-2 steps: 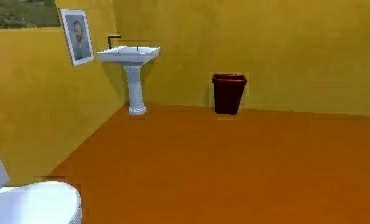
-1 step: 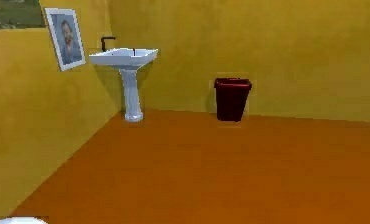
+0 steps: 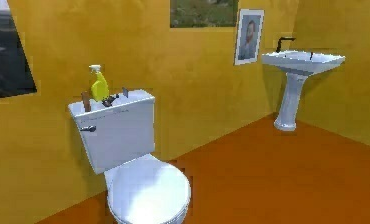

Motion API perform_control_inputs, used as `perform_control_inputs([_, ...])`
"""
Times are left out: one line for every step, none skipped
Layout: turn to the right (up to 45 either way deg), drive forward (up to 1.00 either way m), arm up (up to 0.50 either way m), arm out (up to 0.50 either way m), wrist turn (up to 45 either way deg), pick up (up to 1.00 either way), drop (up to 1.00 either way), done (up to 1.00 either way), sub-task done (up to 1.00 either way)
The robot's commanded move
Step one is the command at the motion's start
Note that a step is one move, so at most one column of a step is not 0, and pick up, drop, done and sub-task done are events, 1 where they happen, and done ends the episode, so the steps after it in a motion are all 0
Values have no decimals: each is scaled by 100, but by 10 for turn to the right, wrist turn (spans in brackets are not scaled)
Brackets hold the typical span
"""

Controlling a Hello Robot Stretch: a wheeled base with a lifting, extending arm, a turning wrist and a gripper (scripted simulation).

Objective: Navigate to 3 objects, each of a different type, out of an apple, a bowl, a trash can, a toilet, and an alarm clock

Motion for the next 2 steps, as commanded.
perform_control_inputs([-120,0,0,0,0,0,0,0,0])
perform_control_inputs([0,0,0,0,0,0,0,0,100])
